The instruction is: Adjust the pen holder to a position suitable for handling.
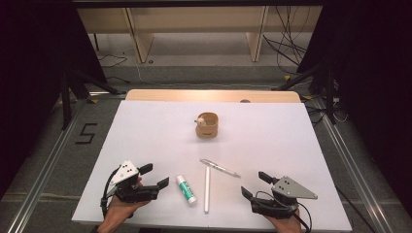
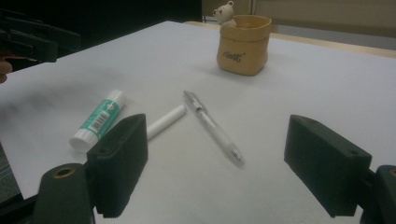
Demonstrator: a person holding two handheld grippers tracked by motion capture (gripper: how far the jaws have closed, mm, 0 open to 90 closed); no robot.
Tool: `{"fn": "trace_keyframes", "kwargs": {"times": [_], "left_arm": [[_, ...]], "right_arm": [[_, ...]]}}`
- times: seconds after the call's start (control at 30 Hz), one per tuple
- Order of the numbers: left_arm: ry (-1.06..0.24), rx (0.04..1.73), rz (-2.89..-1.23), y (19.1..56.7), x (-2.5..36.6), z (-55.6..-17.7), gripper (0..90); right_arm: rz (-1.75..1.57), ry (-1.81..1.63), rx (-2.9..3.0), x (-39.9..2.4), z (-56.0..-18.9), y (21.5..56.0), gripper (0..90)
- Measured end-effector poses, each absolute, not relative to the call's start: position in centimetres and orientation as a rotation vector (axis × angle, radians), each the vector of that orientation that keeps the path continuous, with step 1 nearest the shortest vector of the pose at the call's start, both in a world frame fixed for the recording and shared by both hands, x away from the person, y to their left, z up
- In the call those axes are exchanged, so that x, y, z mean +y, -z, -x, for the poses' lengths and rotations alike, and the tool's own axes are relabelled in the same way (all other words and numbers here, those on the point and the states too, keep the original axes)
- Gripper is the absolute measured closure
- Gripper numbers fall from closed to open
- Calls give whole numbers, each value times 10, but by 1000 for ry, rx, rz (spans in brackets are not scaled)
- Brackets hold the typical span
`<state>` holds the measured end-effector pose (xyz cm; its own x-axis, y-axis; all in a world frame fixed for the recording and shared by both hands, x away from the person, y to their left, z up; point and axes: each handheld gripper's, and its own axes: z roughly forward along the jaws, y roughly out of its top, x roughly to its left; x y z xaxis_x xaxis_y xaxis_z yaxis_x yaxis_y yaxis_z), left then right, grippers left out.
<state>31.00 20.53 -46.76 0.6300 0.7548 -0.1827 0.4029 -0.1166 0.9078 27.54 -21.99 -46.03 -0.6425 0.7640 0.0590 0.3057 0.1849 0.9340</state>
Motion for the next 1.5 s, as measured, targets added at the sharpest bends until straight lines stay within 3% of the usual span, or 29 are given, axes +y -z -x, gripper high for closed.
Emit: {"fn": "trace_keyframes", "kwargs": {"times": [0.7,0.97,1.27,1.5], "left_arm": [[-426,1035,-1733,463,201,-335,162],[-435,1080,-1777,461,190,-365,202],[-452,1127,-1767,464,183,-398,346],[-484,1172,-1781,462,176,-424,565]], "right_arm": [[-1028,-1463,2013,-221,-277,460,239],[-1033,-1471,2002,-222,-277,459,242],[-1035,-1473,1999,-223,-277,459,247],[-1036,-1477,2004,-223,-278,459,246]]}}
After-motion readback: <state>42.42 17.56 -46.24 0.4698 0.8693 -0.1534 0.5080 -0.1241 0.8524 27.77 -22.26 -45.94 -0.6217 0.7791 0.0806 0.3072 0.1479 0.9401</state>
